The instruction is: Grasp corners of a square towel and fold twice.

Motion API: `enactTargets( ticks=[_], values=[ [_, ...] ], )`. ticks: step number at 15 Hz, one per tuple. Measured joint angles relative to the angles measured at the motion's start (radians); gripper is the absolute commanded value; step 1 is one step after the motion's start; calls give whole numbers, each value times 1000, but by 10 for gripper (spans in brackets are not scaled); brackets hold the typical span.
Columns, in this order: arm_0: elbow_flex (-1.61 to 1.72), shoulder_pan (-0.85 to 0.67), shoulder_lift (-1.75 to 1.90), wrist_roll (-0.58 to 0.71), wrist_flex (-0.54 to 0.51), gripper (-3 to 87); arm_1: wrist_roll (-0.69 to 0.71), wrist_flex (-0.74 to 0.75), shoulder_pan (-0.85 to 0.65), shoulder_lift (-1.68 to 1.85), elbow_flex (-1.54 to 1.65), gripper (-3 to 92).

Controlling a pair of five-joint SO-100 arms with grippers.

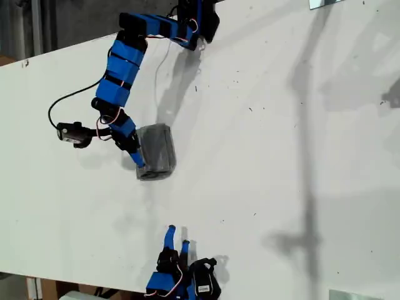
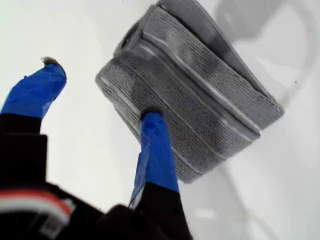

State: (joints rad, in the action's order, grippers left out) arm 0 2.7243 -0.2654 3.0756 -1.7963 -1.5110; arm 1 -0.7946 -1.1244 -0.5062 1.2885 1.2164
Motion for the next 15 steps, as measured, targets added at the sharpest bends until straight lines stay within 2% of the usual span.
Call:
enactTargets(
  ticks=[1, 3, 4, 6, 7, 9, 11, 14, 15],
  values=[
    [37, 0, 18, 12, 11, 313, -31, -18, -21, 112, 153, 395],
    [158, 11, 284, 69, 26, 299, -118, -75, -26, 446, 509, 392],
    [183, 12, 345, 87, 31, 284, -193, -78, 5, 672, 703, 331],
    [213, 15, 379, 144, 44, 278, -388, -43, 158, 1080, 1068, 191],
    [247, 20, 385, 163, 78, 279, -486, 8, 236, 1238, 1241, 181],
    [354, 26, 385, 140, 132, 276, -637, -23, 327, 1569, 1519, 179],
    [362, 21, 385, 161, 144, 275, -736, -268, 341, 1925, 1582, 179],
    [377, 3, 385, 138, 169, 273, -795, -370, 377, 2002, 1595, 180],
    [379, 2, 385, 183, 173, 271, -795, -374, 391, 2002, 1595, 180]
  ],
)
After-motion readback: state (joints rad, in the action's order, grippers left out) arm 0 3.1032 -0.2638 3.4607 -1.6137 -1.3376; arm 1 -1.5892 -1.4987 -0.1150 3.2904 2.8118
